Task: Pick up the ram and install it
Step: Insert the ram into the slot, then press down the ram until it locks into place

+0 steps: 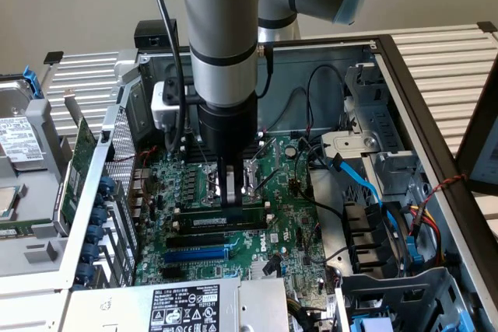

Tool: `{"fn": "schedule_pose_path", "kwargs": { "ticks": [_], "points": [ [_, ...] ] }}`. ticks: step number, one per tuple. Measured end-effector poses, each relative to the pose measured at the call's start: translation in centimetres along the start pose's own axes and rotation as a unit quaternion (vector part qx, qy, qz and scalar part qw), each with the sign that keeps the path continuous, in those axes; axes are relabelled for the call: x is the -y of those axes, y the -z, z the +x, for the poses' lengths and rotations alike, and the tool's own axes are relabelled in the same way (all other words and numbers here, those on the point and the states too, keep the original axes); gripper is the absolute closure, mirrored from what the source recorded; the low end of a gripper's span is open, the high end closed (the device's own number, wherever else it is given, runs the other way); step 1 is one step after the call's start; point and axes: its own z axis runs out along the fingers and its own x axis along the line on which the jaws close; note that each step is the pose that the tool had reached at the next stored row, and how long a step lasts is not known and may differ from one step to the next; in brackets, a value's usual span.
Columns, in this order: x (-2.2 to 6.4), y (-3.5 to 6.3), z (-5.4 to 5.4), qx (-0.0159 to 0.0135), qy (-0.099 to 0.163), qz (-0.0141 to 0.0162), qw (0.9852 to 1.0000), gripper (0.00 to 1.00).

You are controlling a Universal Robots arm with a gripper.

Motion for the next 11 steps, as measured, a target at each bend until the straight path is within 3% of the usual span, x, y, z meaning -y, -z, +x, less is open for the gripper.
{"fn": "schedule_pose_path", "kwargs": {
  "ticks": [6, 11],
  "points": [
    [0.0, 0.48, -0.01, 0.0048, 0.0, -0.0002, 1.0, 0.67],
    [0.0, 0.67, -0.02, 0.0131, 0.0, -0.0006, 0.9999, 0.67]
  ]
}}
